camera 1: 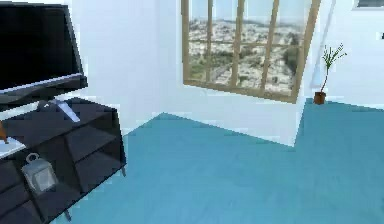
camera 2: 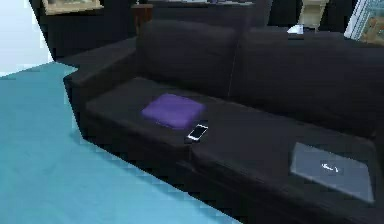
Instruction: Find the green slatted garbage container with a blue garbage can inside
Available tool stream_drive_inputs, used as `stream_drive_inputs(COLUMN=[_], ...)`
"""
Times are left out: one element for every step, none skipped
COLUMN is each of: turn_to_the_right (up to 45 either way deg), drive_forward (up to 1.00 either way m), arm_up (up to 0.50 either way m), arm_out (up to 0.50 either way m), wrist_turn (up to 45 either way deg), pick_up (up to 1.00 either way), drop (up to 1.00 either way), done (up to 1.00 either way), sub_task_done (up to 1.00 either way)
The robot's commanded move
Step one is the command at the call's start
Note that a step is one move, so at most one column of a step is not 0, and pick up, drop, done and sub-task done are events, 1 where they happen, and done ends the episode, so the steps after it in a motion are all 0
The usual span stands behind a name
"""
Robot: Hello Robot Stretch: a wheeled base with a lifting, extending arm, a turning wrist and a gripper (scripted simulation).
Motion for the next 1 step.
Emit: stream_drive_inputs(turn_to_the_right=[-45.0], drive_forward=[0.0], arm_up=[0.0], arm_out=[0.0], wrist_turn=[0.0], pick_up=[0.0], drop=[0.0], done=[0.0], sub_task_done=[0.0])
